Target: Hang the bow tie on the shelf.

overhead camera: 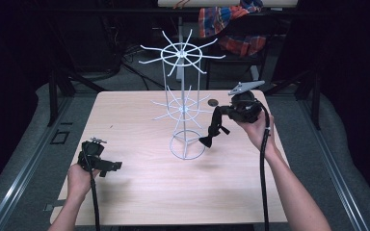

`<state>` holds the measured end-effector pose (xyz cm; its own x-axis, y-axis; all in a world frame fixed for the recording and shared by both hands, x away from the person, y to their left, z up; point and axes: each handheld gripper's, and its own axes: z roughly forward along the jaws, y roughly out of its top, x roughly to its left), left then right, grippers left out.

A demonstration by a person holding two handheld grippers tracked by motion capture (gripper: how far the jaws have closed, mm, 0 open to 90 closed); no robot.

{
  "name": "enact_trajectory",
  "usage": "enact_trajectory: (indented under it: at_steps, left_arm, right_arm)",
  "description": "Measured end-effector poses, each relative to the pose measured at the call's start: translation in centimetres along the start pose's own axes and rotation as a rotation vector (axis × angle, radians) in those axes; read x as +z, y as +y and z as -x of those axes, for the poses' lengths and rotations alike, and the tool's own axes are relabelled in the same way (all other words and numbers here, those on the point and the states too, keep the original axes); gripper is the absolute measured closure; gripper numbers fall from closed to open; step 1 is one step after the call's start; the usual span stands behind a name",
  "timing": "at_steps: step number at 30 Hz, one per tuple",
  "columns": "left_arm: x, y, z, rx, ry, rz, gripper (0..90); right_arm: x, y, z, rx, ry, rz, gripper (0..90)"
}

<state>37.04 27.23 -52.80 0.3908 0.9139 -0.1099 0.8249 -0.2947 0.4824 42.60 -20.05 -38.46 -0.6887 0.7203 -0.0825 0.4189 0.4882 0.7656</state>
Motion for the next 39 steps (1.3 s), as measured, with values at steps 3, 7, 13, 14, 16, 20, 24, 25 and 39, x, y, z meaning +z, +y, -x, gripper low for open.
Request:
enact_trajectory:
  at_steps: [3, 7, 13, 14, 16, 20, 24, 25, 39]
  left_arm:
    - [0.0, 0.0, 0.0, 0.004, 0.000, -0.001, 0.0]
    - [0.0, 0.0, 0.0, 0.005, 0.002, -0.004, 0.1]
    - [0.0, 0.0, 0.0, 0.010, 0.002, -0.006, 0.1]
    - [0.0, 0.0, 0.0, 0.009, 0.002, -0.005, 0.1]
    - [0.0, 0.0, 0.0, 0.009, 0.002, -0.005, 0.1]
    - [0.0, 0.0, 0.0, 0.010, 0.001, -0.004, 0.1]
    - [0.0, 0.0, 0.0, 0.010, 0.001, -0.005, 0.1]
    - [0.0, 0.0, 0.1, 0.010, 0.001, -0.005, 0.1]
    - [0.0, 0.0, 0.1, 0.010, 0.001, -0.007, 0.1]
  right_arm:
    - [0.1, -0.1, 0.1, 0.006, 0.008, -0.003, 90.0]
    - [0.3, -0.1, 0.2, 0.015, 0.021, -0.001, 90.0]
    - [0.5, -0.3, 0.3, 0.022, 0.031, -0.004, 90.0]
    - [0.5, -0.3, 0.3, 0.022, 0.032, -0.007, 90.0]
    - [0.7, -0.4, 0.3, 0.025, 0.037, -0.010, 90.0]
    - [1.1, -0.5, 0.3, 0.025, 0.043, -0.015, 90.0]
    - [1.3, -0.6, 0.2, 0.025, 0.049, -0.020, 90.0]
    - [1.3, -0.6, 0.2, 0.024, 0.052, -0.021, 89.9]
    - [1.9, -0.9, 0.1, 0.026, 0.086, -0.024, 88.7]
